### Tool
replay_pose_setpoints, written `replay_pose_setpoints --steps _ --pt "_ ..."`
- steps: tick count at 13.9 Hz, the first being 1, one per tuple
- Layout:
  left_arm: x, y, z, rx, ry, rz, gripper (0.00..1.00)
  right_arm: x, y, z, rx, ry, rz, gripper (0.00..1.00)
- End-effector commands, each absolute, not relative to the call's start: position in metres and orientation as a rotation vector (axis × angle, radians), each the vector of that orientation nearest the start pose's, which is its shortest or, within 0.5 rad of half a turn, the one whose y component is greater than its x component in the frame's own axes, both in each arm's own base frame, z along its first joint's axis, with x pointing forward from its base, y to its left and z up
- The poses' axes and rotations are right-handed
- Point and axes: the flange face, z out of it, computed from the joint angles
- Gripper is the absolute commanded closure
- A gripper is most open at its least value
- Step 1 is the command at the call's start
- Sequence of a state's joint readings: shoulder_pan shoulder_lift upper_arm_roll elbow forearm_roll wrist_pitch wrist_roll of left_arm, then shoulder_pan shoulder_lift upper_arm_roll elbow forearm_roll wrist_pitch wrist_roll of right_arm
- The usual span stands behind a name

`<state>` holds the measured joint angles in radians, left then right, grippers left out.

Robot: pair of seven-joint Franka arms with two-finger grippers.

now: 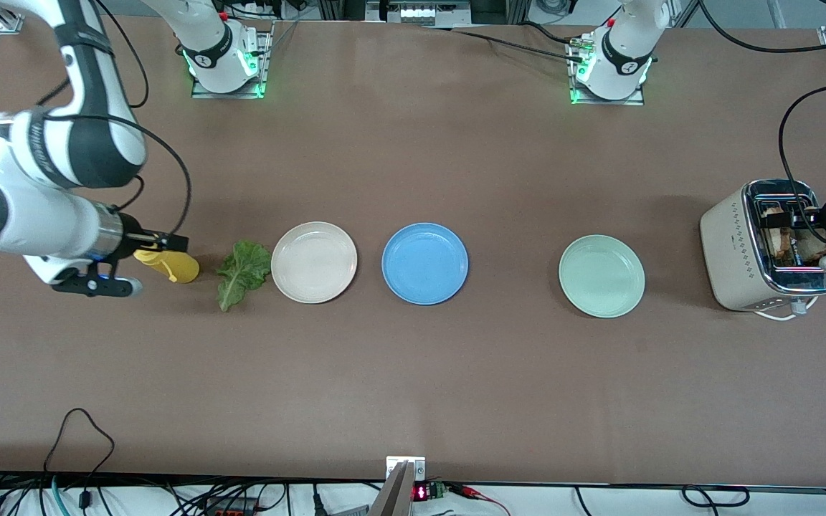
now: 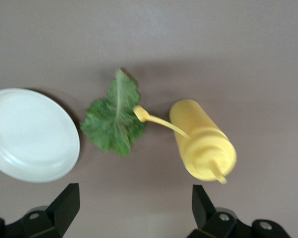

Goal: Make sandwich in blue plate with both arms
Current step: 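Grasp the lettuce with the right gripper while the left gripper grasps bread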

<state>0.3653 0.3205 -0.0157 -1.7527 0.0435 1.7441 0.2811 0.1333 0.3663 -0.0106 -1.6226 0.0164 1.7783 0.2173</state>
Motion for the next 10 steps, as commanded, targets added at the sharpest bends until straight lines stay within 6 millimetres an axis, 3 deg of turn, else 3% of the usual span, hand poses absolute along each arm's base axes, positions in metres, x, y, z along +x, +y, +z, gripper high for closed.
replay_pose_setpoints --steps 1,3,5,8,10 --pt "0.568 0.211 0.360 -3.153 -0.060 0.537 0.38 0.637 0.103 0.368 -3.151 0.261 0.285 0.00" --pt "0.567 0.211 0.360 -3.154 -0.063 0.544 0.69 0.640 0.123 0.355 -3.151 0.315 0.245 0.00" --pt "0.568 0.213 0.363 -3.154 -0.071 0.537 0.91 0.646 0.129 0.336 -3.144 0.357 0.229 0.00" --pt "0.563 0.223 0.366 -3.157 -0.078 0.533 1.00 0.650 0.129 0.311 -3.134 0.437 0.232 0.00" --pt "0.560 0.226 0.388 -3.158 -0.084 0.535 1.00 0.652 0.129 0.292 -3.134 0.459 0.236 0.00"
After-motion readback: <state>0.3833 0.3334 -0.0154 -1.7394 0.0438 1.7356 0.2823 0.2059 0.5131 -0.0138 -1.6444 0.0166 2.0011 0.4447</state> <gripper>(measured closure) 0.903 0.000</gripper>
